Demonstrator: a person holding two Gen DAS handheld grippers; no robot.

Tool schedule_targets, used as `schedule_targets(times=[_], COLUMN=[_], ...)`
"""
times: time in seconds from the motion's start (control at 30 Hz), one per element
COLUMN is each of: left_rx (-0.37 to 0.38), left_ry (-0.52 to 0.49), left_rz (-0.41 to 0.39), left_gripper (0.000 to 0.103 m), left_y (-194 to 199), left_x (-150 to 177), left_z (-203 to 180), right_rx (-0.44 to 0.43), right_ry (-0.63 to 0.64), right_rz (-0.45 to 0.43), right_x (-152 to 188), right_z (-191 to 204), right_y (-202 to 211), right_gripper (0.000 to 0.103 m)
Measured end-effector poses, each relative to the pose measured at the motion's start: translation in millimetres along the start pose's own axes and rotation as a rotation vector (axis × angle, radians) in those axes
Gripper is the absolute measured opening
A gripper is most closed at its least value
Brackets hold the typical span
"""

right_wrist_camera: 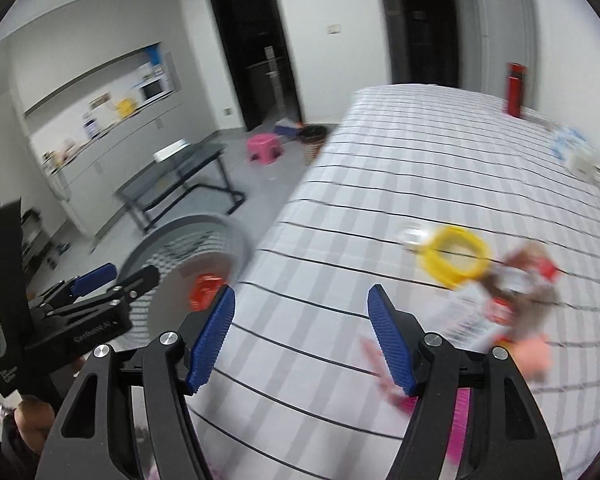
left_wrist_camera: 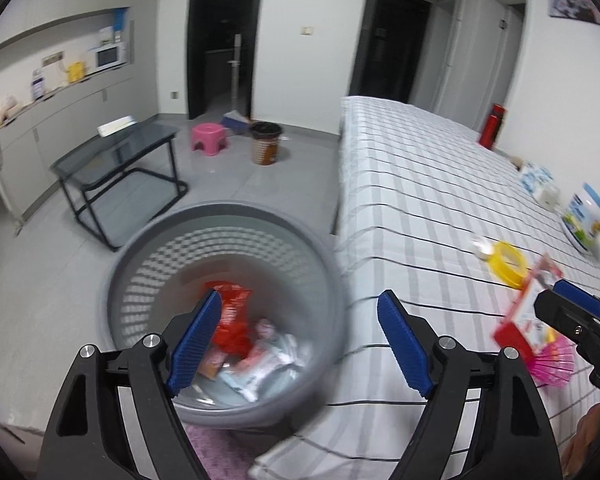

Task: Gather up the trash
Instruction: 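Move both tools back toward the toothpaste box and pink pig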

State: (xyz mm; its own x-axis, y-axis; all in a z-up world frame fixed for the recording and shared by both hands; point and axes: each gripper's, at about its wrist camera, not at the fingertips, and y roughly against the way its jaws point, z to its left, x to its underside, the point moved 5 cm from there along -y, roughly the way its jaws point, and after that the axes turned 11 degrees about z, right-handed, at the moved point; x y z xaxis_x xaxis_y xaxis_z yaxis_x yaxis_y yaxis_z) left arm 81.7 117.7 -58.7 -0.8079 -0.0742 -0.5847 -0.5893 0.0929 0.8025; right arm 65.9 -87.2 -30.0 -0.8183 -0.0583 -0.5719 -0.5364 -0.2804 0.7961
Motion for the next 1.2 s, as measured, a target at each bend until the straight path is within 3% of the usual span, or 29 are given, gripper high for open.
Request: schedule_targets(times=[0.27, 0.57, 0.83, 1.2], left_rx=[0.08, 0.119, 0.119, 0.109], left_ry=[-0.104, -0.197, -0.229, -0.229], left_rz=[0.006, 0.035, 0.064, 0.085], left_gripper=[0.082, 0.082, 0.083, 0.083], left_y=[-6.6, -15.6, -24.4, -29.1], left_x=[0.6, 8.0, 17.0, 23.3], left_z=[-69.7, -124.1, -148.5, -163.2], right_rx=[0.135, 0.197, 0.162, 0.121], right_ry=[-0.144, -0.275, -0.312, -0.255], right_rz=[-0.026, 0.004, 0.044, 0.09], right_x=[38.9, 72.2, 80.1, 63.6], right_z=[-90.2, -161.9, -180.2, -177.6], right_y=[35.6, 39.8, 21.6, -7.9], right_gripper=[0.066, 0.066, 0.066, 0.066])
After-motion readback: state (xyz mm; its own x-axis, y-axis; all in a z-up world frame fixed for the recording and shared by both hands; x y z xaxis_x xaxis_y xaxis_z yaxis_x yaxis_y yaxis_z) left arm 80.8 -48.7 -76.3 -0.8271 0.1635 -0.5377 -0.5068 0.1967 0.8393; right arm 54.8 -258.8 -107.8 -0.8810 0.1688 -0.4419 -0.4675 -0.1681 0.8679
